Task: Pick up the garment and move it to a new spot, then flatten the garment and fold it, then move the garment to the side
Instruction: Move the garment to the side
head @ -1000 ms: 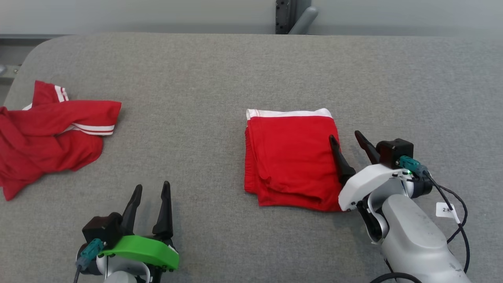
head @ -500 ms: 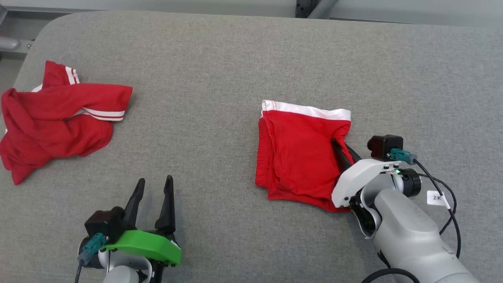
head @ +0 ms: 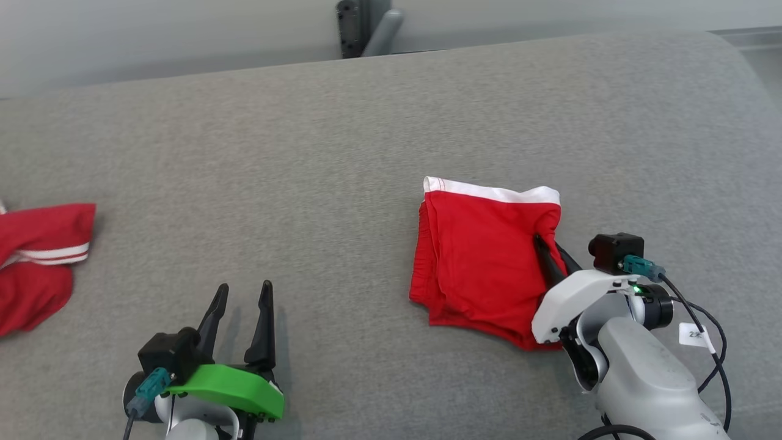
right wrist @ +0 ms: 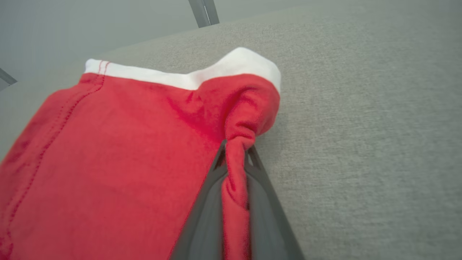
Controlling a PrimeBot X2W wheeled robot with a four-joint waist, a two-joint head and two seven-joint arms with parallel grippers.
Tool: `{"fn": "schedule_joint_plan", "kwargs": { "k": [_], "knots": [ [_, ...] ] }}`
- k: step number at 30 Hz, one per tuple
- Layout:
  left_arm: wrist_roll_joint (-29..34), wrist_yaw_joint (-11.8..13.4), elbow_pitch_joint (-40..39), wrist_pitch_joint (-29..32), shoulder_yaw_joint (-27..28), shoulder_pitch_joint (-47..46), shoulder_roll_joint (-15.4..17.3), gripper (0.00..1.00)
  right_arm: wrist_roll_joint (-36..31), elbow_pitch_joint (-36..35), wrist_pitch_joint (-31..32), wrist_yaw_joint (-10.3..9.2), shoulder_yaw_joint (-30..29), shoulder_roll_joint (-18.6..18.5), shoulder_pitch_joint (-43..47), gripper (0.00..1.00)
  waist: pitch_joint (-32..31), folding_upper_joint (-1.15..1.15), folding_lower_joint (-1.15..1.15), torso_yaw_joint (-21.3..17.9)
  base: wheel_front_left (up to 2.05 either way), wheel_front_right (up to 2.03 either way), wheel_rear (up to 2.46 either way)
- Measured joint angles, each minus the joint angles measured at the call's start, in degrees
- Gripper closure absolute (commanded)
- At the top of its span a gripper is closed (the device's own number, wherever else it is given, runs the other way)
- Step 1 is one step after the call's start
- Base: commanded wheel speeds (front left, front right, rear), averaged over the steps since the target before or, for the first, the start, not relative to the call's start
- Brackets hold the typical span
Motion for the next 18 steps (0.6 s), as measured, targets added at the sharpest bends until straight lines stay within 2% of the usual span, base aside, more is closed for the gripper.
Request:
{"fn": "schedule_joint_plan", "kwargs": {
  "k": [10,13,18],
  "knots": [
    [1.5,0.0,-0.3,0.0,-3.5,-2.4,0.0,0.00,-1.4,-1.9,0.0,-0.01,0.3,0.0,1.2,1.00,-0.4,0.00,0.00,-11.5,0.00,0.00,0.00],
    [1.8,0.0,-0.5,0.0,-4.4,-3.5,-0.1,0.00,-2.0,-1.9,0.0,-0.01,0.1,0.0,0.9,1.00,0.5,0.00,0.00,-13.2,0.00,0.00,0.00],
    [3.3,0.0,-1.4,0.0,-5.8,-5.1,-0.1,0.00,-4.0,-2.4,0.0,-0.01,-1.4,-0.7,-3.1,1.00,2.8,0.00,0.00,-13.7,0.00,0.00,0.00]
  ]
}}
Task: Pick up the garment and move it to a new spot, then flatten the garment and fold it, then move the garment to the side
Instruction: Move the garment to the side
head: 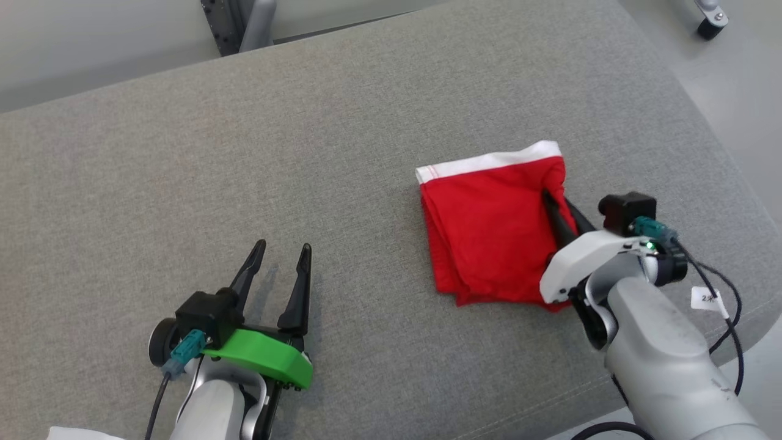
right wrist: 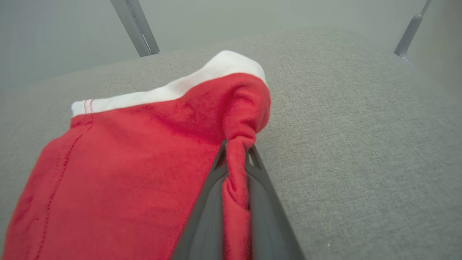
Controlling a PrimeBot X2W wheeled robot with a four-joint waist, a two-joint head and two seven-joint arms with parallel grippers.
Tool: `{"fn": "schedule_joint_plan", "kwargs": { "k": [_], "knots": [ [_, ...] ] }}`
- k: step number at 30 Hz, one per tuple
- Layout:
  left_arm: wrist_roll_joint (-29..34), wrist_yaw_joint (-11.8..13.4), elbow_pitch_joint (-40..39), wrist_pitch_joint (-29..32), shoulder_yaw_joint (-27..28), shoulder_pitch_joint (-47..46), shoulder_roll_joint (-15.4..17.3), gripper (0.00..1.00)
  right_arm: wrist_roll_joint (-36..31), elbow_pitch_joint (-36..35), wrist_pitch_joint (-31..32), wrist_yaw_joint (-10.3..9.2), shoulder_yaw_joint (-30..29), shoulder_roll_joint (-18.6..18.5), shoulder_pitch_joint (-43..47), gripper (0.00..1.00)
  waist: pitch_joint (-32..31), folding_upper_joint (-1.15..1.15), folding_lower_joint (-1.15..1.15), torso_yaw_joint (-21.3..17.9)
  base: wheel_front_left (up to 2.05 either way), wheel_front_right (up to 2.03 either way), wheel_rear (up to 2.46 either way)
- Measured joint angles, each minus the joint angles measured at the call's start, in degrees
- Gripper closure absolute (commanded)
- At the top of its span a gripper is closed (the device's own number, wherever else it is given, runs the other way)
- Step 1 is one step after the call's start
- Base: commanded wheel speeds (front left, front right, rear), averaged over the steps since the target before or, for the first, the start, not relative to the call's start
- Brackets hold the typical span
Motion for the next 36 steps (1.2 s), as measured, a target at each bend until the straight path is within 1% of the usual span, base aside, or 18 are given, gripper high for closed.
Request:
{"fn": "schedule_joint_plan", "kwargs": {
  "k": [3,7,14,20,27,28,29,33,36],
  "knots": [
    [1.3,0.0,-0.4,0.0,0.2,-1.2,0.0,0.00,-1.8,0.4,0.0,0.00,-2.2,-1.6,-3.3,1.00,1.6,0.00,0.00,0.7,0.00,0.00,0.00],
    [2.6,0.0,-1.1,0.0,0.0,-3.1,0.7,0.00,-5.3,3.0,0.0,0.00,-5.7,-4.4,-9.3,1.00,4.6,0.00,0.00,2.2,0.00,0.00,0.00],
    [3.5,0.0,-2.1,0.0,-0.1,-5.3,2.5,0.00,-12.1,9.7,0.0,0.00,-14.9,-9.3,-17.6,1.00,10.5,0.00,0.00,6.9,0.00,0.00,0.00],
    [3.9,0.0,-3.2,0.0,-0.3,-5.8,3.5,0.00,-19.8,14.2,0.0,0.01,-23.9,-14.9,-20.6,1.00,13.7,0.00,0.00,10.9,0.00,0.00,0.00],
    [4.0,0.0,-4.0,-0.1,-0.2,-5.8,3.5,0.00,-30.5,15.0,0.0,0.01,-34.4,-19.7,-21.5,1.00,15.6,0.00,0.00,13.5,0.00,0.00,0.00],
    [4.1,0.0,-4.0,-0.1,-0.1,-5.8,3.5,0.00,-31.5,14.4,0.0,0.01,-36.0,-20.0,-21.5,0.58,15.7,0.00,0.00,13.6,0.00,0.00,0.00],
    [4.1,0.0,-4.0,-0.1,0.0,-5.8,3.5,0.00,-32.7,13.9,0.0,0.00,-37.4,-20.0,-21.5,0.00,15.7,0.00,0.00,13.7,0.00,0.00,0.00],
    [4.3,0.0,-3.7,-0.1,0.3,-5.8,3.4,0.00,-36.8,9.3,0.0,0.00,-40.9,-18.6,-21.9,0.00,15.6,0.00,0.01,13.5,0.00,0.00,0.00],
    [4.3,0.0,-3.1,-0.1,0.3,-5.8,3.0,0.00,-38.1,4.9,0.0,0.00,-40.4,-16.2,-22.0,0.00,15.1,0.00,0.00,13.5,0.00,0.00,0.00]
  ]
}}
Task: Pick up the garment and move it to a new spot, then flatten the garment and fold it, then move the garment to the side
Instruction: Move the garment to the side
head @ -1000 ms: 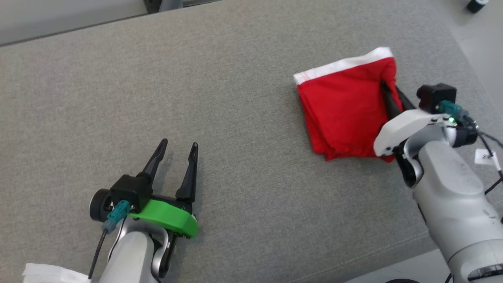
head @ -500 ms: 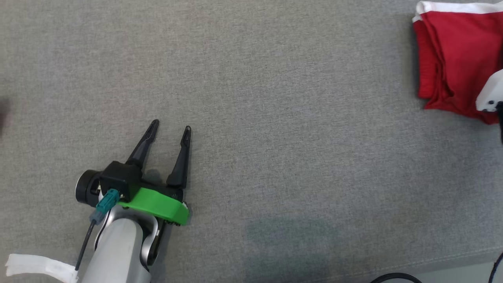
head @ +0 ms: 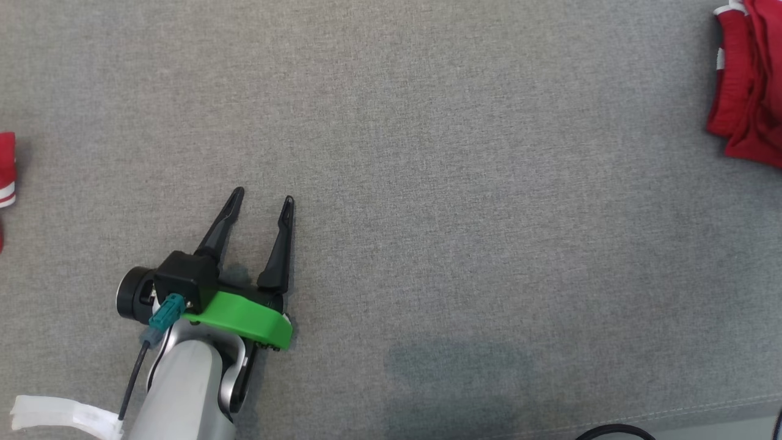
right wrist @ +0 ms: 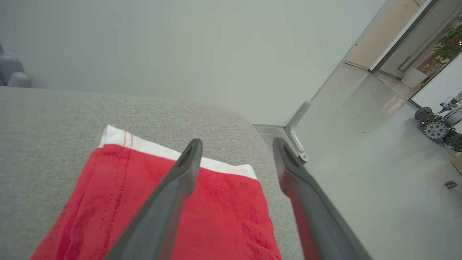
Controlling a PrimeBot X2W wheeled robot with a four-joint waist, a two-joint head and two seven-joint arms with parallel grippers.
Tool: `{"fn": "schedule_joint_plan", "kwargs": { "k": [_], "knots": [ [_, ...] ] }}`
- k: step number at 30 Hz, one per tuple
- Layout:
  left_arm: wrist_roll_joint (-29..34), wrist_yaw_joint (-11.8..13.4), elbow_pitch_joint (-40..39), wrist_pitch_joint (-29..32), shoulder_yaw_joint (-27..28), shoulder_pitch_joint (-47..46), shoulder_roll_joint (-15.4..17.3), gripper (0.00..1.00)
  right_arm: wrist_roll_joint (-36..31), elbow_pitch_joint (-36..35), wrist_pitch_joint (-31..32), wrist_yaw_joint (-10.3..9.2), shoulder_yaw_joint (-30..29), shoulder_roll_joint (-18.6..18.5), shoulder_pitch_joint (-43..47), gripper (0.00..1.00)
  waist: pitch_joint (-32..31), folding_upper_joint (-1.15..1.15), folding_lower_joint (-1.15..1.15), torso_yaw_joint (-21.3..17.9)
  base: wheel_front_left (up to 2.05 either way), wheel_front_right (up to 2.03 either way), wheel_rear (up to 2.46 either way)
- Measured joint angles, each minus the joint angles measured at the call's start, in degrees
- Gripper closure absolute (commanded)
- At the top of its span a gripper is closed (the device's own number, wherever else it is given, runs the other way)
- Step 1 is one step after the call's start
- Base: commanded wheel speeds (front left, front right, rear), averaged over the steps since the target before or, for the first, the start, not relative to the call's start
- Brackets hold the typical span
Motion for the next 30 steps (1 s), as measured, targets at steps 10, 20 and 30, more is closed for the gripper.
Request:
{"fn": "schedule_joint_plan", "kwargs": {
  "k": [10,20,30],
  "knots": [
    [0.0,0.0,1.8,0.1,3.8,1.8,-1.7,0.00,10.1,-13.1,0.0,0.00,17.3,10.1,6.4,0.00,-5.1,0.00,0.00,0.0,0.00,0.00,0.00],
    [-0.1,0.0,2.9,0.1,9.0,5.9,-2.8,0.00,20.8,-21.3,0.0,0.00,30.2,12.9,20.2,0.00,-12.6,0.00,0.00,0.3,0.00,0.00,0.00],
    [-2.6,0.0,3.9,0.1,11.6,11.2,-2.9,0.00,23.1,-24.1,0.0,0.00,32.4,16.3,34.0,0.00,-20.2,0.00,-0.01,1.0,0.00,0.00,0.00]
  ]
}}
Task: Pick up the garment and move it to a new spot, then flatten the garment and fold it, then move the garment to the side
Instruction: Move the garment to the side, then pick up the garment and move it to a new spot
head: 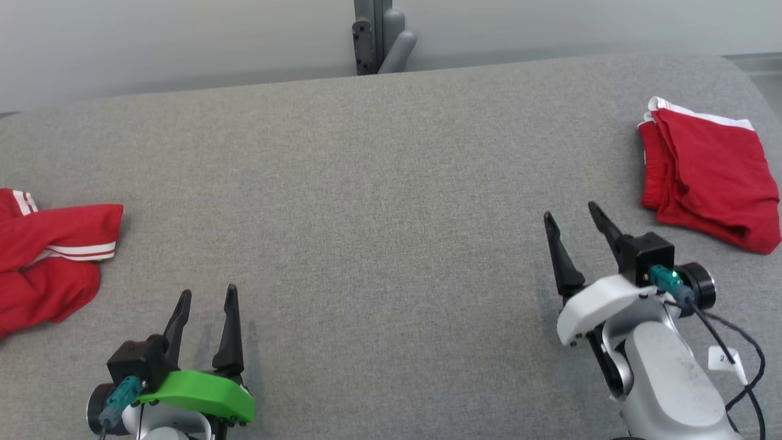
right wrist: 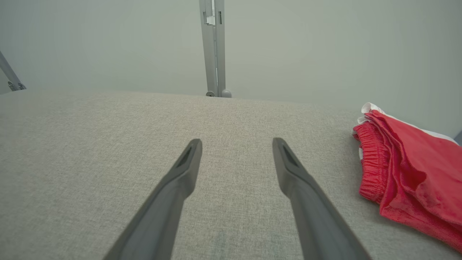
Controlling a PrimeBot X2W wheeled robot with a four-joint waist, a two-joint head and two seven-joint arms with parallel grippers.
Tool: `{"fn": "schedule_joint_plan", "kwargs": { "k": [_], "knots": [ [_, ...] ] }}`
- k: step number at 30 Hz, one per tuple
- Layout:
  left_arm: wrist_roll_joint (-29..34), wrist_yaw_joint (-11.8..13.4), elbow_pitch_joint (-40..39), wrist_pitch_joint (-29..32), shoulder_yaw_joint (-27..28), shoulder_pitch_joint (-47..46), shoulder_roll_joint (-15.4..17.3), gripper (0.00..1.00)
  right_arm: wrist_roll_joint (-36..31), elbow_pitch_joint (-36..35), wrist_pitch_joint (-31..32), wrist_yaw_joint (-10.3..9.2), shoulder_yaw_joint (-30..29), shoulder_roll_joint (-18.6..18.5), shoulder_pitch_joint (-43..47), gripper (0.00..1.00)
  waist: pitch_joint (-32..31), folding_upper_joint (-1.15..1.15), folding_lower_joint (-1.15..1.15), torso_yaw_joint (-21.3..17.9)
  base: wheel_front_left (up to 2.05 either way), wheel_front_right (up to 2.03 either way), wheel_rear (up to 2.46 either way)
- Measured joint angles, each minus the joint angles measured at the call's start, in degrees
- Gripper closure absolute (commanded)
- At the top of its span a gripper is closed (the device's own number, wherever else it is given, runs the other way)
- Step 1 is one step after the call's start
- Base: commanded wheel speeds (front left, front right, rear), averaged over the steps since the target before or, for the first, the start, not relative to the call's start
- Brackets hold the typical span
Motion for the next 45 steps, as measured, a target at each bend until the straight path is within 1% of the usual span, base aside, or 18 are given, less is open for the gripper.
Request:
{"fn": "schedule_joint_plan", "kwargs": {
  "k": [5,11,19,31,36,40,44,45],
  "knots": [
    [0.1,0.0,0.3,0.0,1.4,2.3,0.0,0.00,-0.1,-1.1,0.0,0.00,-0.2,0.9,5.8,0.00,-3.3,0.00,0.00,0.2,0.00,0.00,0.00],
    [0.1,0.1,0.1,0.0,2.3,4.7,0.0,0.00,0.0,-3.6,0.0,0.00,-0.6,1.1,10.4,0.00,-6.4,0.00,0.00,0.1,0.00,0.00,0.00],
    [0.2,1.0,-0.7,0.0,2.4,6.2,0.0,0.00,1.1,-5.8,0.0,0.00,-0.6,1.2,12.6,0.00,-7.8,0.00,0.00,-0.5,0.00,0.00,0.00],
    [0.1,1.2,-0.9,0.0,1.9,6.4,0.0,0.00,1.8,-6.5,0.0,0.00,0.1,1.2,13.1,0.00,-7.3,0.00,0.00,0.0,0.00,0.00,0.00],
    [0.1,1.5,-0.3,0.0,1.2,5.9,0.0,0.00,1.7,-6.6,0.0,0.00,0.2,1.2,13.3,0.00,-7.0,0.00,0.00,1.9,0.00,0.00,0.00],
    [0.6,1.6,0.0,0.0,1.1,5.4,-0.1,0.00,2.1,-6.8,0.0,0.00,0.8,1.2,13.6,0.00,-6.7,0.00,0.00,4.8,0.00,0.00,0.00],
    [1.3,2.0,0.2,0.0,2.2,5.4,-0.1,0.00,2.8,-7.6,0.0,0.00,2.4,1.2,13.4,0.00,-6.4,0.00,0.00,8.7,0.00,0.00,0.00],
    [1.3,2.0,0.2,0.0,2.2,5.4,-0.1,0.00,2.8,-7.6,0.0,0.00,2.4,1.2,13.4,0.00,-6.4,0.00,0.00,8.7,0.00,0.00,0.00]
  ]
}}
